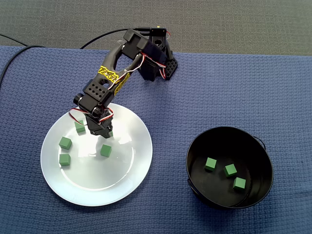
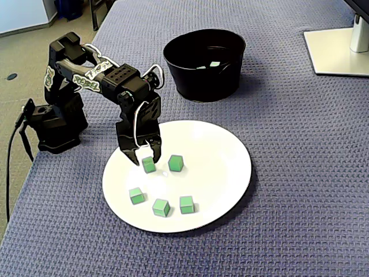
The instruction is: Pick up the items on the white plate and put them in the black container.
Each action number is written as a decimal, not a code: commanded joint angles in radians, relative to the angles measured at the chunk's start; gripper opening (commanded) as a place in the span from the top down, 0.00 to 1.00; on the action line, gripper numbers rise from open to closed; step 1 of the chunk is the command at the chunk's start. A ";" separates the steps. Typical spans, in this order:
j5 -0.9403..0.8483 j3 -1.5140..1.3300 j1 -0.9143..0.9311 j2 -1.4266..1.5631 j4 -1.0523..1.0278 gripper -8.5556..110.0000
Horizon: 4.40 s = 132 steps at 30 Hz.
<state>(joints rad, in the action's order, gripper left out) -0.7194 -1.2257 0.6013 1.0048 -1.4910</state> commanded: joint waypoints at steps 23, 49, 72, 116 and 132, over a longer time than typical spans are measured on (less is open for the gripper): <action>0.163 0.132 -0.017 0.868 0.078 0.93; 0.356 -0.399 -1.023 0.627 0.782 0.93; 0.224 0.101 -0.577 0.911 -0.057 0.61; -0.373 0.153 0.273 -0.006 0.130 0.60; -0.422 0.058 0.275 -0.011 0.212 0.68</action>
<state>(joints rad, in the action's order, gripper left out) -1.1244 -1.1674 0.8667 0.9802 -1.2901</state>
